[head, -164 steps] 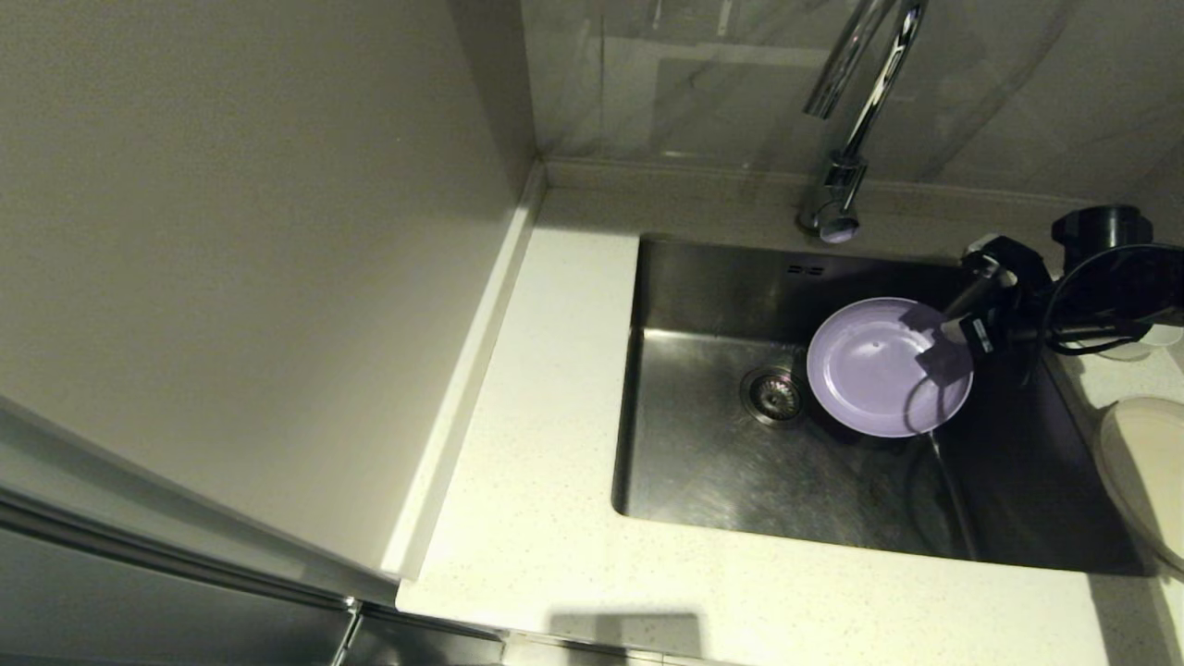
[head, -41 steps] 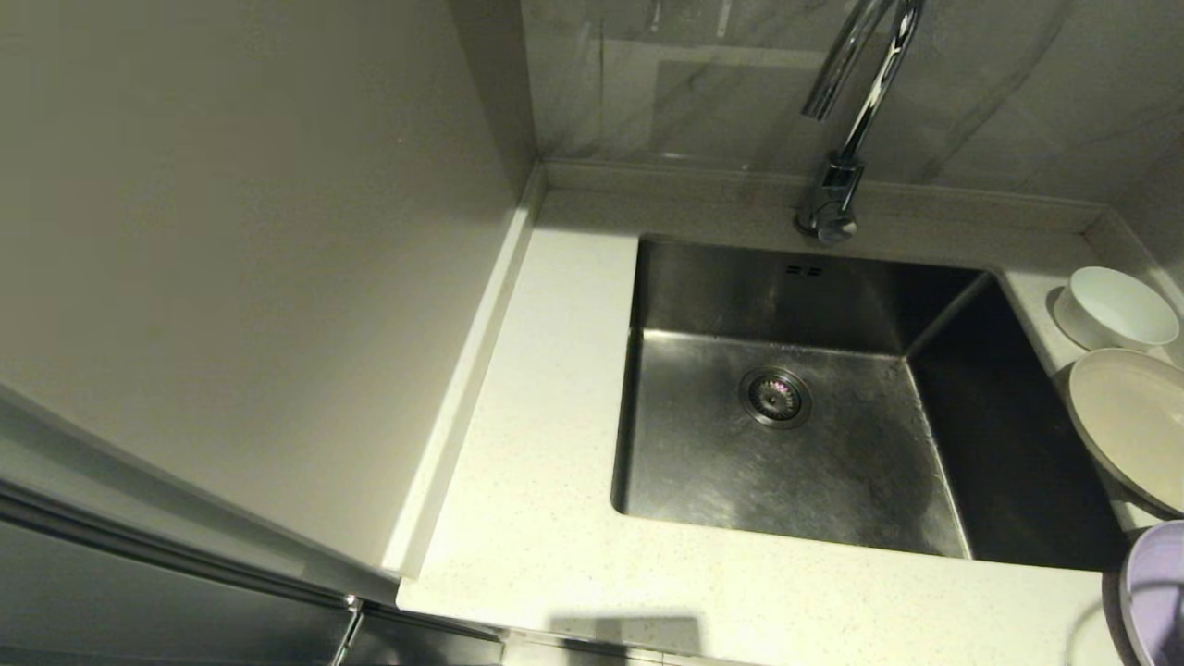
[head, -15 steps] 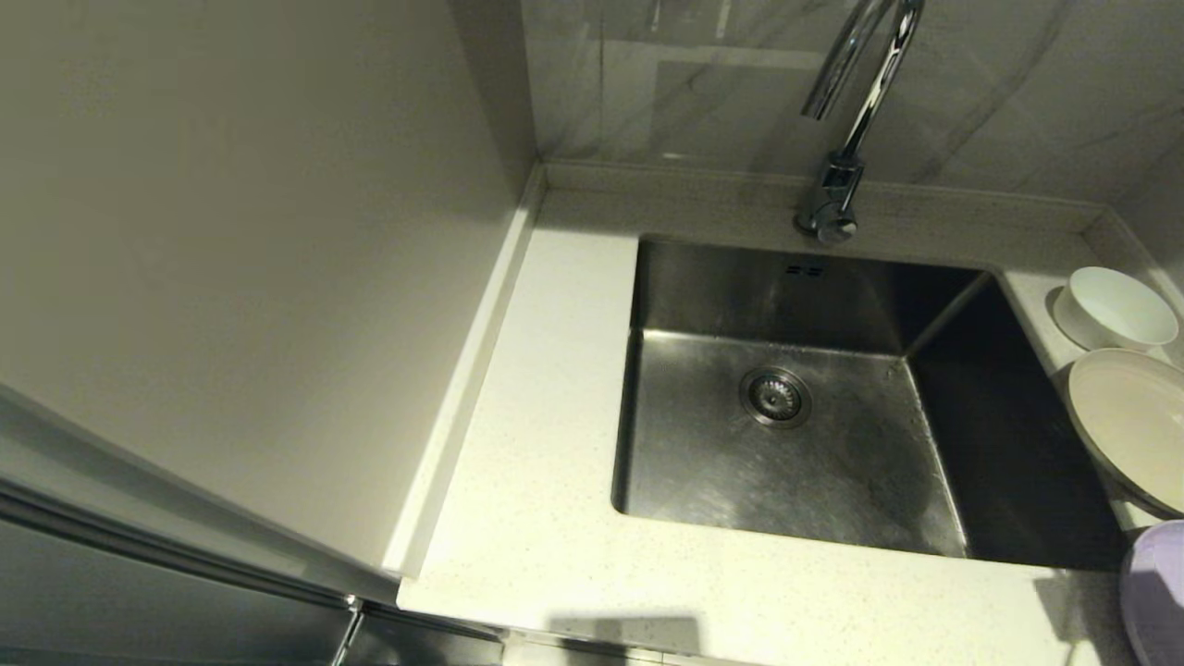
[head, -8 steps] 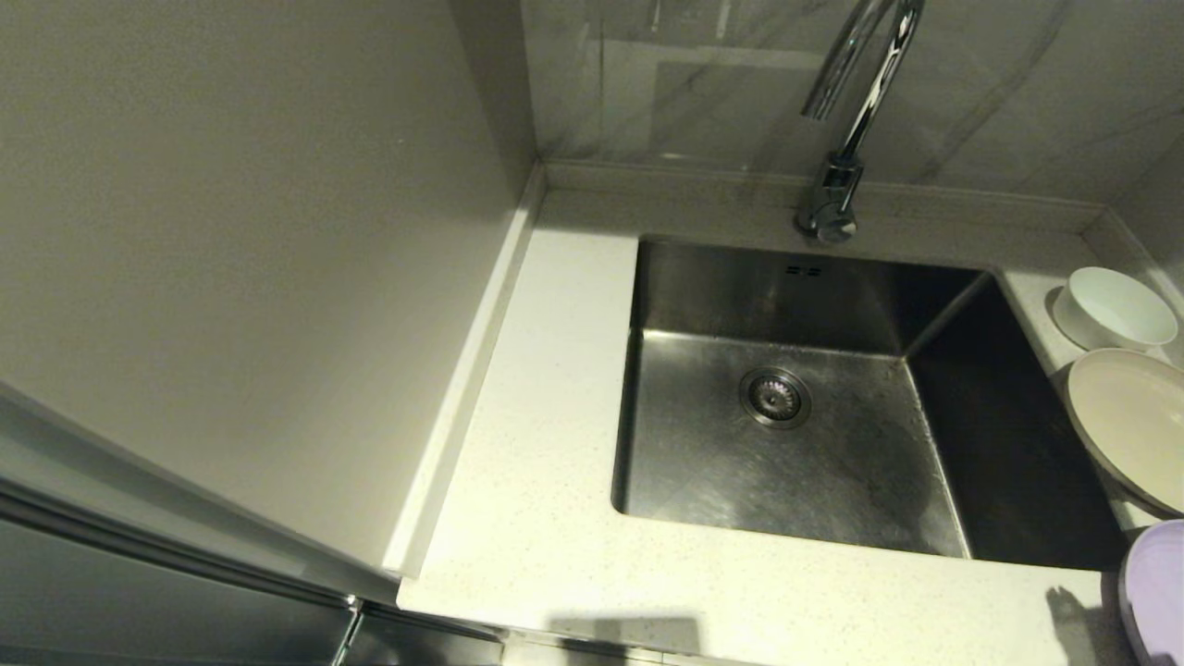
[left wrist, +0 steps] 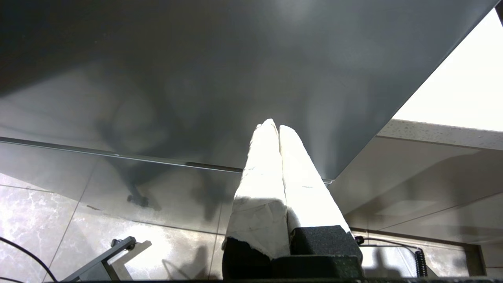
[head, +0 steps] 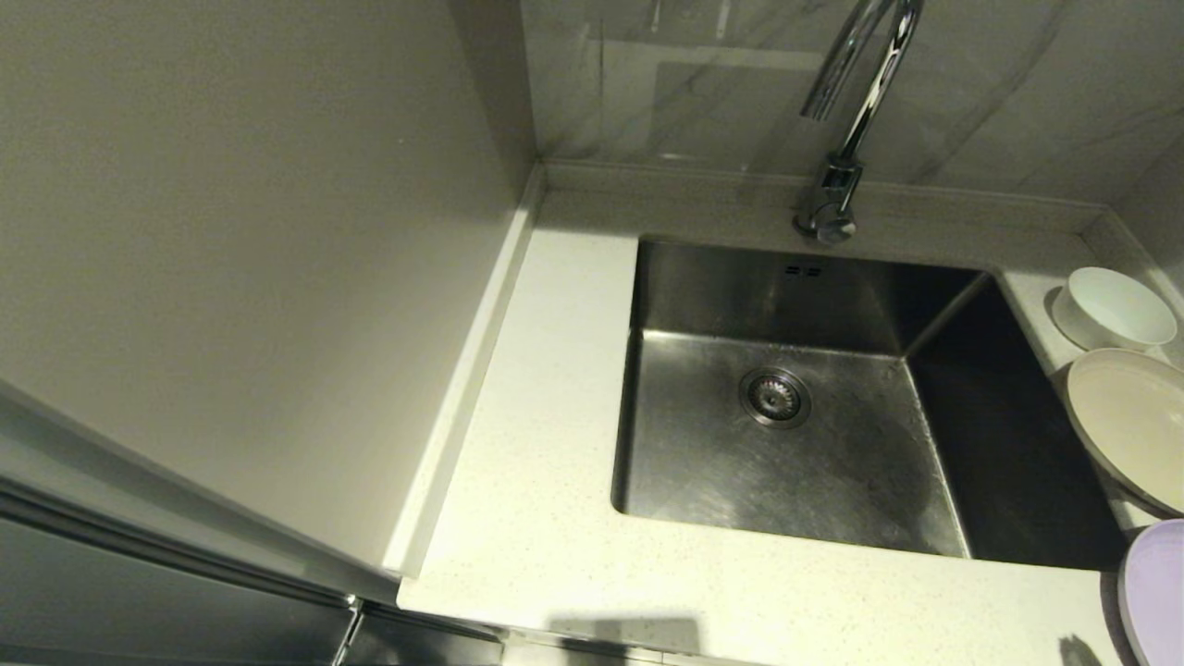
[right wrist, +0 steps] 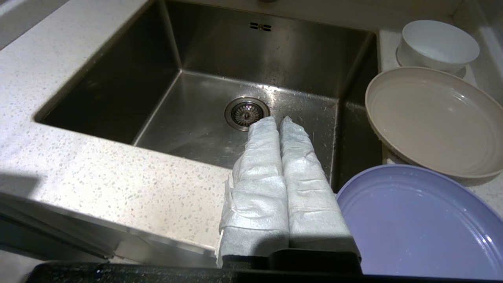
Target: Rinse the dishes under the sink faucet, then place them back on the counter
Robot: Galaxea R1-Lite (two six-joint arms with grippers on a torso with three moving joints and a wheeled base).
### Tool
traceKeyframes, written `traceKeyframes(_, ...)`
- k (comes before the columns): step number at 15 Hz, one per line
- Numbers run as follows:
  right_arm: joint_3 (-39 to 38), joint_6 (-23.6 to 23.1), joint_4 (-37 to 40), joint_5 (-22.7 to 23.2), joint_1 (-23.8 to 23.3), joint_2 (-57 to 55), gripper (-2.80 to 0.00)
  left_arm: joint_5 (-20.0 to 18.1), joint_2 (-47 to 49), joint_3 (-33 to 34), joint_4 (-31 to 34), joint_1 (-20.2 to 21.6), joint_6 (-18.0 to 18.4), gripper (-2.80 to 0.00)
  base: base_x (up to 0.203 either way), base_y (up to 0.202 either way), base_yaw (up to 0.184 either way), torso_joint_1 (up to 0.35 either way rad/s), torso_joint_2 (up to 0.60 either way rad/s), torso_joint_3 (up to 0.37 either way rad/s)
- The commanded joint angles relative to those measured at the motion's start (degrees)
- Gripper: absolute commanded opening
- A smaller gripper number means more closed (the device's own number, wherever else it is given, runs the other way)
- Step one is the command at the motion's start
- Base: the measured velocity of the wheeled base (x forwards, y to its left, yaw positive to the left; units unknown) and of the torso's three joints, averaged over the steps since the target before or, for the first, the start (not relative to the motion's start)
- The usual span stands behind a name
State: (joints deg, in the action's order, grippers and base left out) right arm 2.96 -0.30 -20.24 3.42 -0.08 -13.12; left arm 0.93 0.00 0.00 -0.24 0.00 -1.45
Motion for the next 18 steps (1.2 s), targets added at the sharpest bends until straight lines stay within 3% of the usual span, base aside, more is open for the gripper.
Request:
traceKeyframes(1, -2.91, -0.13, -0.99, 0.03, 0.41, 5.35, -2.8, 0.04, -0.19, 0.0, -0.02, 0.0, -0.04, -2.8, 0.0, 0.0, 0.0, 0.0, 0.0, 0.0)
traceKeyframes(7, -2.96, -0.48, 13.81, -0.14, 0.35, 13.03, -2.8, 0.04, -0.18, 0.0, -0.02, 0.0, 0.03, -2.8, 0.0, 0.0, 0.0, 0.0, 0.0, 0.0)
traceKeyframes(10, -2.32, -0.66, 22.3, -2.93, 0.35, 13.06, -2.8, 0.04, -0.18, 0.0, -0.02, 0.0, -0.04, -2.8, 0.0, 0.0, 0.0, 0.0, 0.0, 0.0)
traceKeyframes(18, -2.17, 0.09, 22.26, -3.24, 0.35, 13.12, -2.8, 0.04, -0.18, 0.0, -0.02, 0.0, -0.04, -2.8, 0.0, 0.0, 0.0, 0.0, 0.0, 0.0)
